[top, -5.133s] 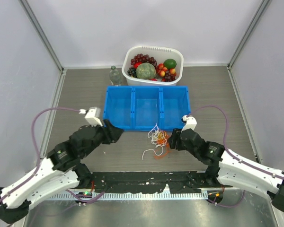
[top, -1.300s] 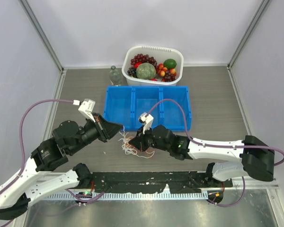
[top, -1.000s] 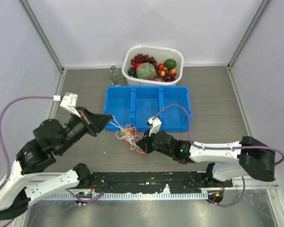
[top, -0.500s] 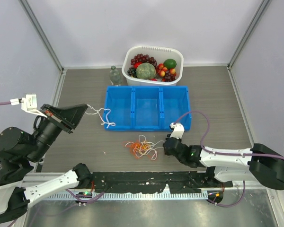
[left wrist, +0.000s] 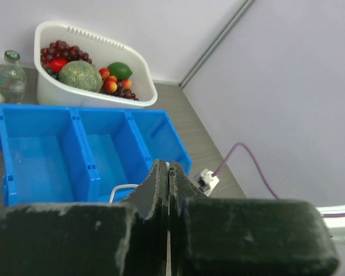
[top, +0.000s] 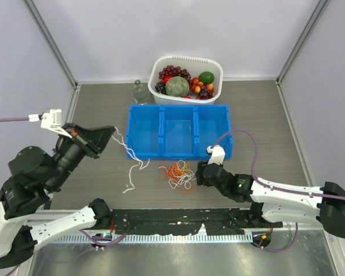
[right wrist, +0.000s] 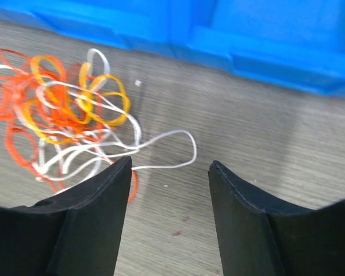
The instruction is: Untangle the cables
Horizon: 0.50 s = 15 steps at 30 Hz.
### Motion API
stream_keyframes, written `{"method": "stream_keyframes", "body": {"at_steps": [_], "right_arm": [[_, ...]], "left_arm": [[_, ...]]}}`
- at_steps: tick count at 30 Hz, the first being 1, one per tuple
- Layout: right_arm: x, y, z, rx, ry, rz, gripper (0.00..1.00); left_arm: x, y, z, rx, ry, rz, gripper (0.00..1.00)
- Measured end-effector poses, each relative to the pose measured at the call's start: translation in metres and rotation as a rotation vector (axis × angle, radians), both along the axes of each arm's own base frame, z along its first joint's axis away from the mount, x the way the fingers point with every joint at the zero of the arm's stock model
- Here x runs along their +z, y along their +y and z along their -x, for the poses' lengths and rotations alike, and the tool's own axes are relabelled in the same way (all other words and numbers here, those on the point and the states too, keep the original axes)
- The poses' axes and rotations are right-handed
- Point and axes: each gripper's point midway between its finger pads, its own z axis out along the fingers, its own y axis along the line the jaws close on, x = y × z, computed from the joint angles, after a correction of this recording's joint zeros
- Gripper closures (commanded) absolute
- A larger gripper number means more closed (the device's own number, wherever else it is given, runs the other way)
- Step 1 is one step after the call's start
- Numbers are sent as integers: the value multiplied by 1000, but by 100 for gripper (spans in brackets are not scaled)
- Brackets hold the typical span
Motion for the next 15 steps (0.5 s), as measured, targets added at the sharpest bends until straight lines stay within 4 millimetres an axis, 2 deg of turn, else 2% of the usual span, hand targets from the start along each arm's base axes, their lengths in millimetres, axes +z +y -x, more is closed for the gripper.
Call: {"method": "stream_keyframes", "body": {"at_steps": [6, 13, 15], "right_arm": [[46, 14, -4, 64, -81, -90, 38], [74, 10, -1, 76, -134, -173, 39], [78, 9, -1, 77, -142, -184, 39]], "left_arm": [[-29, -25, -22, 21, 76, -115, 100], [-68, -48, -62, 126, 131, -325, 100], [-72, -49, -68, 145, 133, -356, 100]]}}
